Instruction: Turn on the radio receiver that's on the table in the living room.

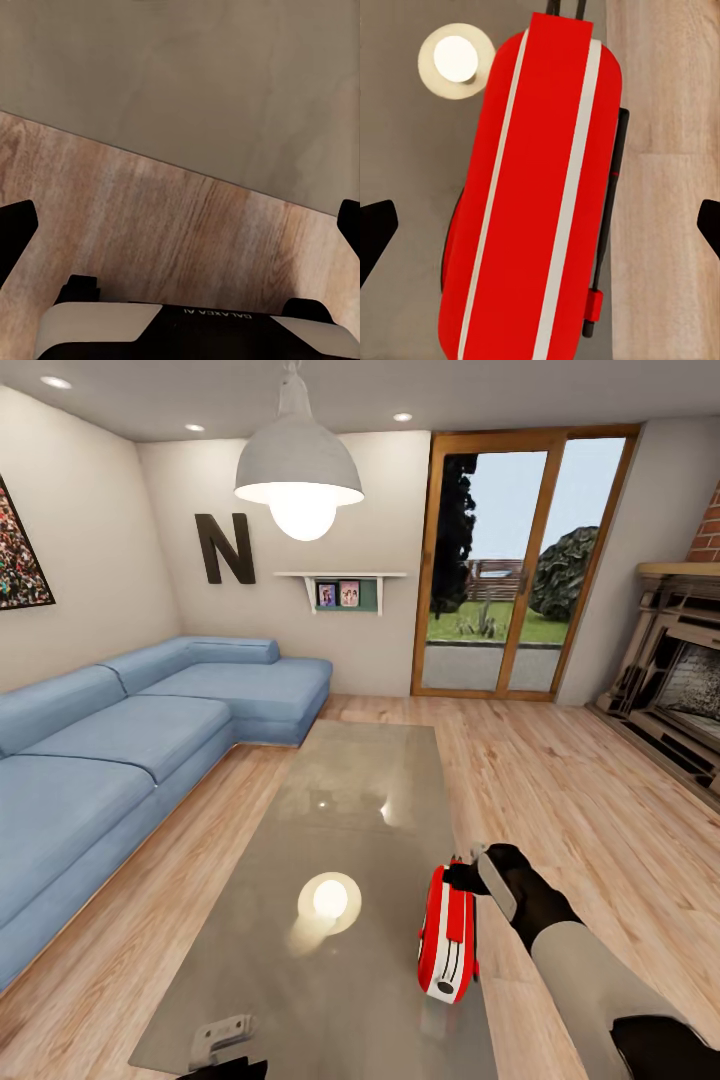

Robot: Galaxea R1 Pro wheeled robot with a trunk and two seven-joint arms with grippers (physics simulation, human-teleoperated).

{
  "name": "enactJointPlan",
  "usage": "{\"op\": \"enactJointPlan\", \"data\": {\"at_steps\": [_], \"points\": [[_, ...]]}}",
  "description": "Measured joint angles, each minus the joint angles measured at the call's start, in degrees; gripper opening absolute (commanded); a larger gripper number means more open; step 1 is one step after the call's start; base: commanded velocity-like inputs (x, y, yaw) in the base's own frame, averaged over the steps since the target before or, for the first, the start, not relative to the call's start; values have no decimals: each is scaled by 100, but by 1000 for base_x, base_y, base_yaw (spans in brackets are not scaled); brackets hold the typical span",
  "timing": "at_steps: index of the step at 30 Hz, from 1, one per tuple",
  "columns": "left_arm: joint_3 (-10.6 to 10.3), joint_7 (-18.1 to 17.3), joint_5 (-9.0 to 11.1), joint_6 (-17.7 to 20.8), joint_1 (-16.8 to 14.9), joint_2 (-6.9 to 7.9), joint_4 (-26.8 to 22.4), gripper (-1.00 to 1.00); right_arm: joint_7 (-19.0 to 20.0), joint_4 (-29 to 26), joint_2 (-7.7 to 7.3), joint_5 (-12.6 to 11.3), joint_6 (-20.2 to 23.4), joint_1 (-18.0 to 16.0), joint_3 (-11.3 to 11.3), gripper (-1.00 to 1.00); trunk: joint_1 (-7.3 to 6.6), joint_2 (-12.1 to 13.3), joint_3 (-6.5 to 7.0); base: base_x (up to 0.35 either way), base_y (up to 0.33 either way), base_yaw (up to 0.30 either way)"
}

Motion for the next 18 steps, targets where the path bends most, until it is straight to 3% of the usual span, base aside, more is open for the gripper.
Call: {"op": "enactJointPlan", "data": {"at_steps": [18], "points": [[0, 0, -8, -9, 0, 8, 11, 100, -5, 6, 5, 7, -10, 0, 17, 100, 0, 0, 0, 6, 0, 0]]}}
